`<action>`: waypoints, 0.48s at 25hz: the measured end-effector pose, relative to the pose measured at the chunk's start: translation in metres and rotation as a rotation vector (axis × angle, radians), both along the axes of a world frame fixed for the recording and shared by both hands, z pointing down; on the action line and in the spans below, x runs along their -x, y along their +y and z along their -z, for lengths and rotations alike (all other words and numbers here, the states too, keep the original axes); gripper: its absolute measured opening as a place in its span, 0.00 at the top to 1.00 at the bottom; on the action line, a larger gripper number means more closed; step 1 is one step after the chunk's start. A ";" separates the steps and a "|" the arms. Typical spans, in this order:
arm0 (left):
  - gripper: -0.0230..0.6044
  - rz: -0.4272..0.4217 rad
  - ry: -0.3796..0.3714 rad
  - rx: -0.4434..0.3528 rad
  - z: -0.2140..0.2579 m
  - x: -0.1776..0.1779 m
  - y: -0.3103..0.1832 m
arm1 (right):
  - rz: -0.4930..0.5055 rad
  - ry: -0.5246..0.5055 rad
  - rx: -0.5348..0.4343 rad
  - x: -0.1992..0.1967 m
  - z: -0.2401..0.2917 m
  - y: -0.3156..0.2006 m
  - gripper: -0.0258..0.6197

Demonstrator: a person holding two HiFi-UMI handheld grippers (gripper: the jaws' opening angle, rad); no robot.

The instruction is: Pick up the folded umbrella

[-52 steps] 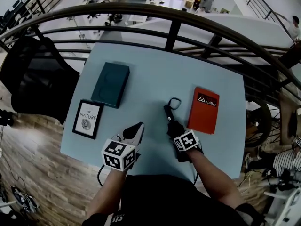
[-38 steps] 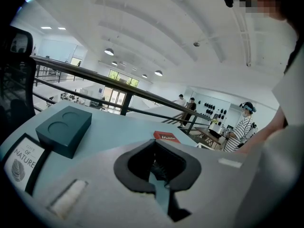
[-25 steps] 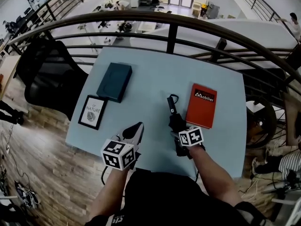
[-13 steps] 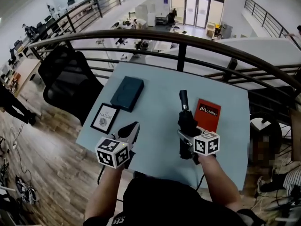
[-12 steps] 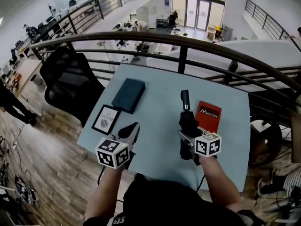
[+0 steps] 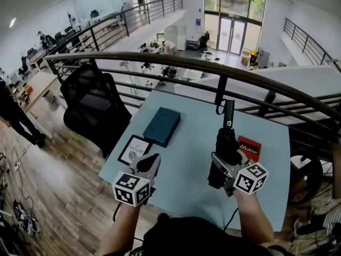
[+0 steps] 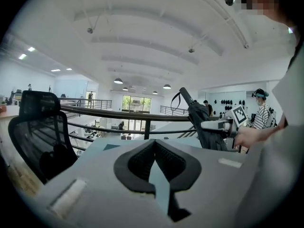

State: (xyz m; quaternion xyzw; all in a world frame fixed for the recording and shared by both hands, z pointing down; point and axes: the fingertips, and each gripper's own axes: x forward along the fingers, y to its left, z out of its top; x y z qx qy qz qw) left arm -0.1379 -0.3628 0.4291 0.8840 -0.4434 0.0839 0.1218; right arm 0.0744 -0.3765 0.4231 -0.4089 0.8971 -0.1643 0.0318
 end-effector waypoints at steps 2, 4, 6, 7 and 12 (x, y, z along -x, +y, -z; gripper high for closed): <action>0.95 0.020 0.005 -0.026 0.008 0.014 -0.003 | -0.009 -0.077 -0.038 0.006 0.023 0.003 0.54; 0.95 0.035 0.004 -0.057 0.018 0.027 -0.008 | -0.027 -0.102 -0.089 0.008 0.042 0.004 0.54; 0.95 0.047 0.010 -0.079 0.025 0.035 -0.013 | -0.063 -0.061 -0.145 0.003 0.054 0.004 0.53; 0.95 0.051 0.016 -0.085 0.028 0.038 -0.015 | -0.086 -0.024 -0.173 -0.001 0.057 0.004 0.53; 0.95 0.059 0.027 -0.097 0.030 0.041 -0.020 | -0.174 0.098 -0.227 -0.025 0.055 0.008 0.53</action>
